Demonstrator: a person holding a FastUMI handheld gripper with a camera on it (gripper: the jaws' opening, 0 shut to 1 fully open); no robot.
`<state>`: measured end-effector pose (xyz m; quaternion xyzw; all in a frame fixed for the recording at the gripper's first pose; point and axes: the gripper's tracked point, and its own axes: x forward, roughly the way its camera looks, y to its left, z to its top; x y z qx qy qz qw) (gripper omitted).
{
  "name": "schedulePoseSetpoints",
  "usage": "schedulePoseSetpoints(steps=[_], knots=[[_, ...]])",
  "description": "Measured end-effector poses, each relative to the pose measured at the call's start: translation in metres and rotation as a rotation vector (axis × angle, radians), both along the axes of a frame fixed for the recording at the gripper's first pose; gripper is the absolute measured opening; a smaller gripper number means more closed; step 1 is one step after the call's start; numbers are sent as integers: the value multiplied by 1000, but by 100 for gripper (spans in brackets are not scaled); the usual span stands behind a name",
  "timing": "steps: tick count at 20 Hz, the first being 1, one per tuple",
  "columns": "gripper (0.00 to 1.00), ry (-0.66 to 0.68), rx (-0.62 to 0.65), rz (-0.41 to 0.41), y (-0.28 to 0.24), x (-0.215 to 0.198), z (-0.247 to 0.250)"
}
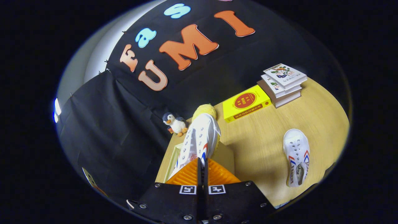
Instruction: Open the storage box then place both shoes into the box .Put the left shoe in first, then the right shoe, with the right side of both shoes facing outward in a uniform manner.
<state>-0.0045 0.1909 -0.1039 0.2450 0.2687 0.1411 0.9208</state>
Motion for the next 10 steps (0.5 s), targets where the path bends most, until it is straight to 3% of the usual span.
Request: schedulePoseSetpoints(steps=[4,10], knots=[[0,34,13,52,48,1,-21],[1,9,-85,27,43,4,-24]])
